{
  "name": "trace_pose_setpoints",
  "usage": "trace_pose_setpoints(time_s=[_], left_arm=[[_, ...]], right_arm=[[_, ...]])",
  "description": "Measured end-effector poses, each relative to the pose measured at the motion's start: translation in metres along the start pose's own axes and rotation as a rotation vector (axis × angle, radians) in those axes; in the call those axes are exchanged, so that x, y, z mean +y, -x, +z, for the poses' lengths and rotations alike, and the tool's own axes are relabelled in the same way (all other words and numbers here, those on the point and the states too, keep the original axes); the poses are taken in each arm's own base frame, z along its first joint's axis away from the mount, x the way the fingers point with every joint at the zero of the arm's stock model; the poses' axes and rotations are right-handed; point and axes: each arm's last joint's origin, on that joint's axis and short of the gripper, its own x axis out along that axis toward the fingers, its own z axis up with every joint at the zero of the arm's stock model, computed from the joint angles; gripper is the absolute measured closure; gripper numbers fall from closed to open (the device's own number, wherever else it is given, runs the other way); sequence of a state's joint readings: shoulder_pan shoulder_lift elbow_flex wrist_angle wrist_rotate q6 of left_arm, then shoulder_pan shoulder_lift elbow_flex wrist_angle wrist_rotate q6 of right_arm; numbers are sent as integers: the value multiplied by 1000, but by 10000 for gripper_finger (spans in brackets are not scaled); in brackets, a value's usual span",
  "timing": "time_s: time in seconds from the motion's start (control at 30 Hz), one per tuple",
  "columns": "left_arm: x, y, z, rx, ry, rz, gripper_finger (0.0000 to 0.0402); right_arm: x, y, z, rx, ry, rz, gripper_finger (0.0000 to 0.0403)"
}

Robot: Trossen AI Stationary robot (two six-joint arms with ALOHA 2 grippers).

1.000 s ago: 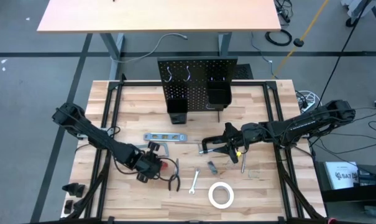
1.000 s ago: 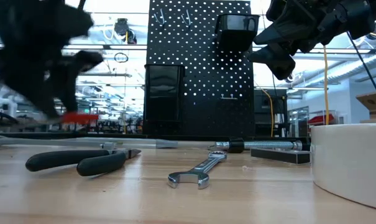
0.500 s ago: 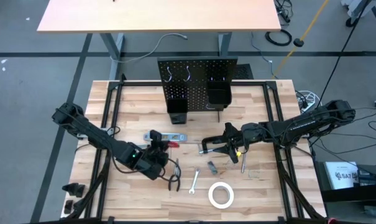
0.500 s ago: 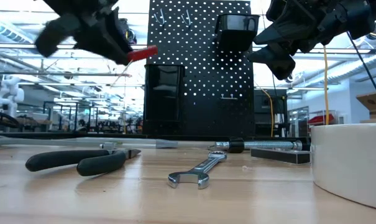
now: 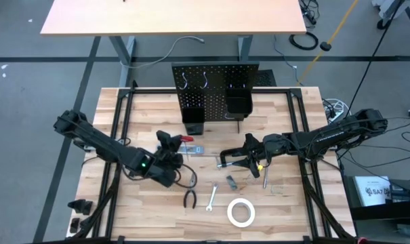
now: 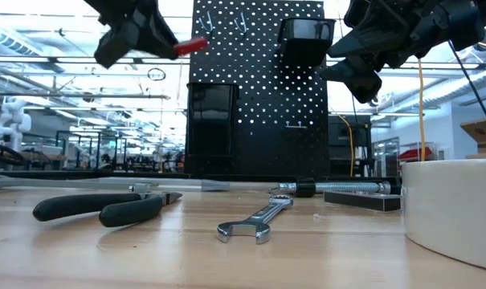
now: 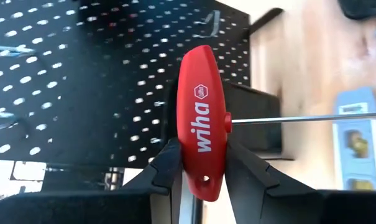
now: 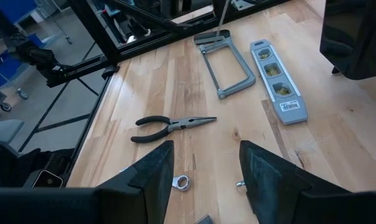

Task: Hang tools onto peg board
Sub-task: Put the Allen wrench into the bottom black bin on the pegboard

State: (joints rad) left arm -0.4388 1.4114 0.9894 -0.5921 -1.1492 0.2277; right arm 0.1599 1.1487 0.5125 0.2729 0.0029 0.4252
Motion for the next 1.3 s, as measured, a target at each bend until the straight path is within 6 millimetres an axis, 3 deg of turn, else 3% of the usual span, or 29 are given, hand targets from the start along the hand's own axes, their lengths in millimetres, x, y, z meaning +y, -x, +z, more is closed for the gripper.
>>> trace_pose_setpoints(time_s=[0.37,0.6,0.83,1.3], left_arm=[[100,30,-45,-85,235,69,308],[140,32,-62,-193,363,61,308],[147,10,-53,-146,252,140,308],[119,-43,-29,50,6,184,318]], right_arm=[[0,0,0,-1,3,-2,227],[0,0,1,-14,3,3,227],[0,0,2,-16,3,4,227],[0,0,1,-15,22,4,227]])
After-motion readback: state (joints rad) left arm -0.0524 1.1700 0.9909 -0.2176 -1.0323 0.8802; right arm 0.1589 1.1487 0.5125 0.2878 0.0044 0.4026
